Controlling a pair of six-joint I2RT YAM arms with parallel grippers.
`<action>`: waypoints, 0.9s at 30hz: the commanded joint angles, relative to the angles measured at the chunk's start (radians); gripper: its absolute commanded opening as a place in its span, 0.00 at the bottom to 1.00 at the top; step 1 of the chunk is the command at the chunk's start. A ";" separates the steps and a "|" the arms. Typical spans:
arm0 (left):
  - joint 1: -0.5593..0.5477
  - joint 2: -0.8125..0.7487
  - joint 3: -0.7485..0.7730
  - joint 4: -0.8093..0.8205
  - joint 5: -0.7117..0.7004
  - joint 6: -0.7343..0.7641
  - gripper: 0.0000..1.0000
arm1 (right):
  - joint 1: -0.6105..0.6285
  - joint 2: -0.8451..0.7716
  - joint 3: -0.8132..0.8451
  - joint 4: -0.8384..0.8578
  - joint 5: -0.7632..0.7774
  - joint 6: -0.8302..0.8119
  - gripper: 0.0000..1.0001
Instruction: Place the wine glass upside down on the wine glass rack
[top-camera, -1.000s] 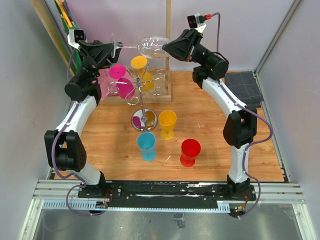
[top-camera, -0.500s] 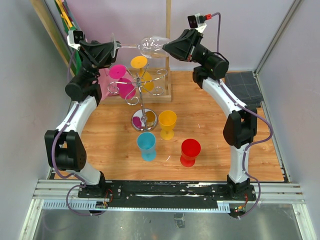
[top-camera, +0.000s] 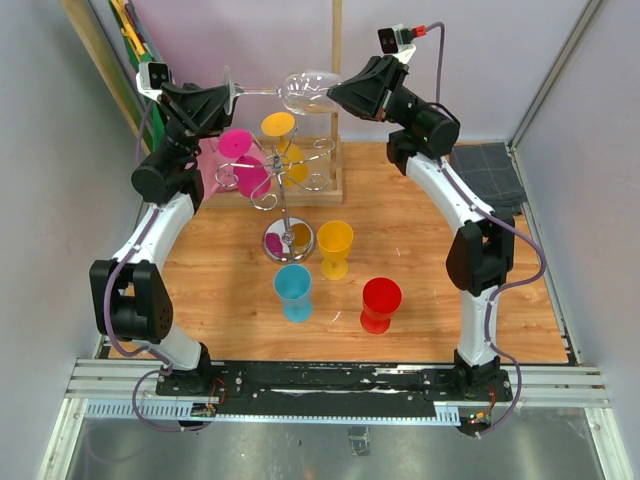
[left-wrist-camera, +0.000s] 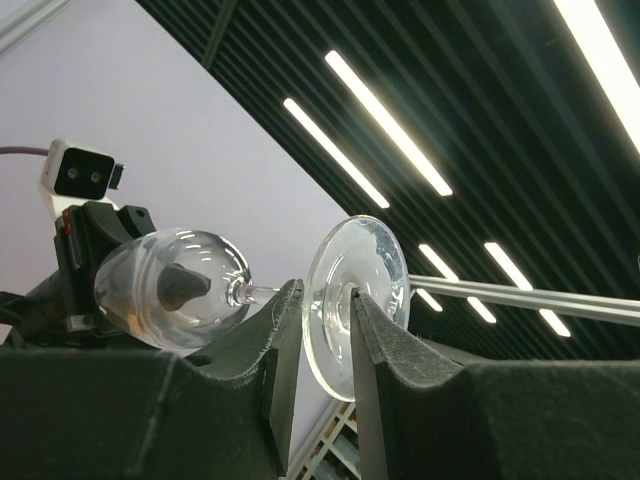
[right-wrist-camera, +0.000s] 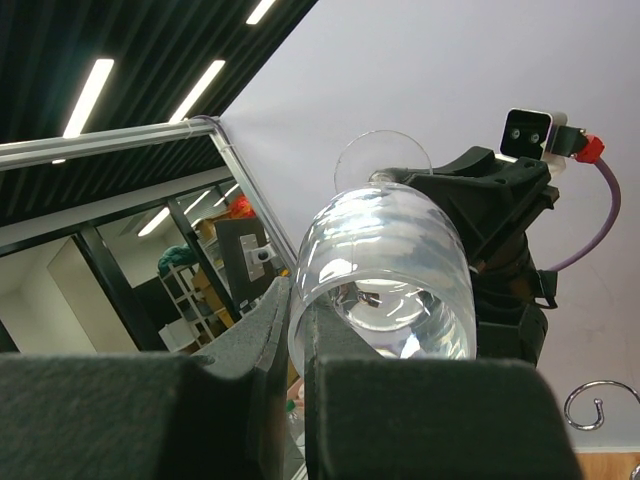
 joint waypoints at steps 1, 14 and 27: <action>-0.004 -0.010 -0.004 0.218 0.019 -0.219 0.33 | -0.016 -0.001 0.053 0.053 0.031 0.003 0.01; -0.004 -0.013 0.007 0.211 0.020 -0.217 0.41 | -0.027 0.027 0.120 0.020 0.020 0.001 0.01; -0.005 -0.030 -0.002 0.216 0.016 -0.234 0.22 | -0.027 0.068 0.160 0.033 -0.003 0.016 0.01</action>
